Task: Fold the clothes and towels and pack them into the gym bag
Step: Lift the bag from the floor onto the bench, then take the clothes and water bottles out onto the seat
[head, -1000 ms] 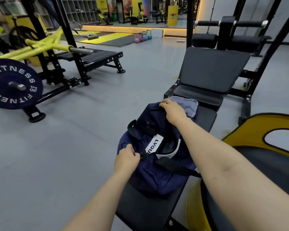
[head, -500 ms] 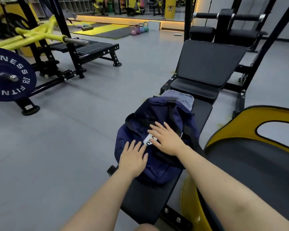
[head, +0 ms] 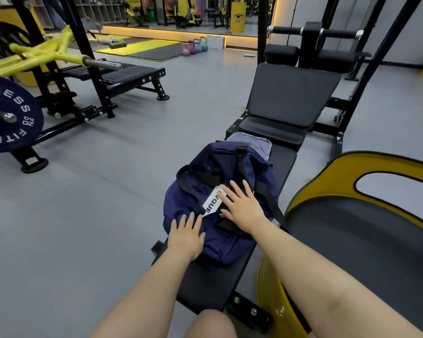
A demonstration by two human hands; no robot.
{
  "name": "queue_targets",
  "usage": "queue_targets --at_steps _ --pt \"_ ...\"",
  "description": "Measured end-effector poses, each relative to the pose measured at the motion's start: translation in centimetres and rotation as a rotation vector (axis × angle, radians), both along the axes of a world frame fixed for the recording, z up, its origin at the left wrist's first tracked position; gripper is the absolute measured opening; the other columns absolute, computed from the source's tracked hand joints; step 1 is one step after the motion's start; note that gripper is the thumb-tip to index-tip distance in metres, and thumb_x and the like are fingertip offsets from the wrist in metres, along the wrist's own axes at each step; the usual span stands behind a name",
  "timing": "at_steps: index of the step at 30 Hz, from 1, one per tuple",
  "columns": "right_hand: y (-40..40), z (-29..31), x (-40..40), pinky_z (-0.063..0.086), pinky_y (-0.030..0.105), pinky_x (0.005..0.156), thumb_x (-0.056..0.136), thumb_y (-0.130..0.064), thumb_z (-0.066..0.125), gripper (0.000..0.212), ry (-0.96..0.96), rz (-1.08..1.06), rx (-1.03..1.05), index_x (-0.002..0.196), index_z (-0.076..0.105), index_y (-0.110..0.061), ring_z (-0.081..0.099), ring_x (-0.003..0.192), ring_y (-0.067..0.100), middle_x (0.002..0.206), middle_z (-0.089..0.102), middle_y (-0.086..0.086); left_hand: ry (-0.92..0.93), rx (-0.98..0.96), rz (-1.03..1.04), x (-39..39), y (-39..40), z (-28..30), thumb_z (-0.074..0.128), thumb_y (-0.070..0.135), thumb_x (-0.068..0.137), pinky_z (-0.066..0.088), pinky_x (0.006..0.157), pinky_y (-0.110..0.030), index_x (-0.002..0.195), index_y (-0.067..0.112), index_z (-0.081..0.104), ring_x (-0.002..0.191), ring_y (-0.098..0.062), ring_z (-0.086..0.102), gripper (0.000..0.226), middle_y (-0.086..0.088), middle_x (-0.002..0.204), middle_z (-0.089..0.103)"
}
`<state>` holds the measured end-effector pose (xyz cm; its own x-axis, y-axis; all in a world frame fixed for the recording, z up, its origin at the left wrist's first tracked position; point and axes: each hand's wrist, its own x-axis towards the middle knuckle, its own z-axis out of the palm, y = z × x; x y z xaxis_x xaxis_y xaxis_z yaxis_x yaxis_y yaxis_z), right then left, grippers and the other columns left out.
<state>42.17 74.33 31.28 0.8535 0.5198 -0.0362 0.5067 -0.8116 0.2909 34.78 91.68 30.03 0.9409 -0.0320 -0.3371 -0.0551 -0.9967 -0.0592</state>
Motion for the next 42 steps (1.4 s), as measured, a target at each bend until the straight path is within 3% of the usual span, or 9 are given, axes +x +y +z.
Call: queue_targets --at_steps 2,3,6,8,23,32,38,42 --pt "-0.2 1.3 -1.0 0.001 0.049 0.116 0.097 -0.046 0.025 0.055 -0.027 -0.052 0.036 0.142 0.044 -0.022 0.033 0.141 0.028 0.148 0.042 0.002 -0.094 -0.033 -0.027 -0.2 -0.4 1.1 0.017 0.04 0.103 0.002 0.118 -0.043 0.152 0.019 -0.004 0.147 -0.023 -0.001 0.057 -0.001 0.16 -0.004" --pt "-0.7 1.8 -1.4 0.005 0.049 0.116 0.097 -0.045 0.028 0.054 -0.051 -0.057 0.055 0.142 0.045 -0.022 0.034 0.14 0.027 0.147 0.044 0.002 -0.139 -0.049 -0.043 -0.3 -0.7 1.6 0.017 0.04 0.103 0.003 0.118 -0.043 0.152 0.018 -0.004 0.147 -0.022 -0.001 0.058 -0.001 0.16 -0.004" --pt "-2.3 2.9 -3.1 -0.009 0.045 0.117 0.103 -0.042 0.028 0.057 -0.025 -0.081 0.096 0.153 0.012 -0.022 0.003 0.148 0.024 0.16 0.01 0.0 -0.259 -0.07 -0.094 -0.6 -1.2 3.4 0.017 0.043 0.102 0.004 0.118 -0.043 0.152 0.017 -0.006 0.147 -0.021 0.0 0.061 0.0 0.16 -0.004" --pt "-3.4 3.9 -4.5 -0.01 0.045 0.117 0.103 -0.043 0.025 0.058 -0.047 -0.131 0.128 0.153 0.005 -0.024 -0.004 0.148 0.022 0.161 0.003 -0.002 -0.304 -0.072 -0.132 -0.7 -1.6 4.4 0.017 0.045 0.102 0.004 0.118 -0.043 0.152 0.017 -0.006 0.147 -0.021 0.0 0.062 0.0 0.16 -0.004" --pt "-15.8 11.0 -16.6 -0.003 0.043 0.118 0.099 -0.053 0.029 0.065 -0.16 -0.463 0.201 0.154 0.006 -0.025 -0.003 0.148 0.02 0.161 0.002 -0.001 -0.5 -0.122 -0.482 -3.6 -9.6 11.9 0.02 0.053 0.099 0.002 0.118 -0.041 0.152 0.019 -0.004 0.148 -0.019 -0.002 0.067 -0.001 0.16 -0.003" --pt "-24.6 13.3 -27.0 0.001 0.043 0.119 0.1 -0.052 0.028 0.065 -0.219 -0.729 0.209 0.153 0.006 -0.023 0.002 0.148 0.021 0.161 0.006 0.001 -0.528 -0.205 -0.761 -7.9 -22.0 14.2 0.018 0.055 0.099 0.002 0.118 -0.039 0.153 0.021 -0.004 0.147 -0.018 -0.004 0.067 0.0 0.16 -0.007" --pt "-30.8 12.5 -35.2 -0.002 0.042 0.118 0.099 -0.053 0.028 0.066 -0.225 -0.934 0.253 0.154 0.006 -0.025 -0.003 0.148 0.019 0.161 0.003 -0.002 -0.492 -0.224 -0.941 -13.4 -30.5 14.5 0.018 0.054 0.099 0.0 0.118 -0.039 0.152 0.021 -0.004 0.147 -0.019 -0.005 0.066 -0.002 0.16 -0.005" --pt "-34.1 11.4 -40.8 0.001 0.044 0.118 0.099 -0.053 0.031 0.066 -0.223 -1.059 0.286 0.154 0.007 -0.025 0.004 0.148 0.02 0.161 0.007 -0.002 -0.448 -0.241 -1.078 -16.9 -35.4 13.6 0.018 0.054 0.099 0.0 0.119 -0.039 0.152 0.022 -0.005 0.147 -0.018 -0.004 0.065 -0.001 0.16 -0.005"
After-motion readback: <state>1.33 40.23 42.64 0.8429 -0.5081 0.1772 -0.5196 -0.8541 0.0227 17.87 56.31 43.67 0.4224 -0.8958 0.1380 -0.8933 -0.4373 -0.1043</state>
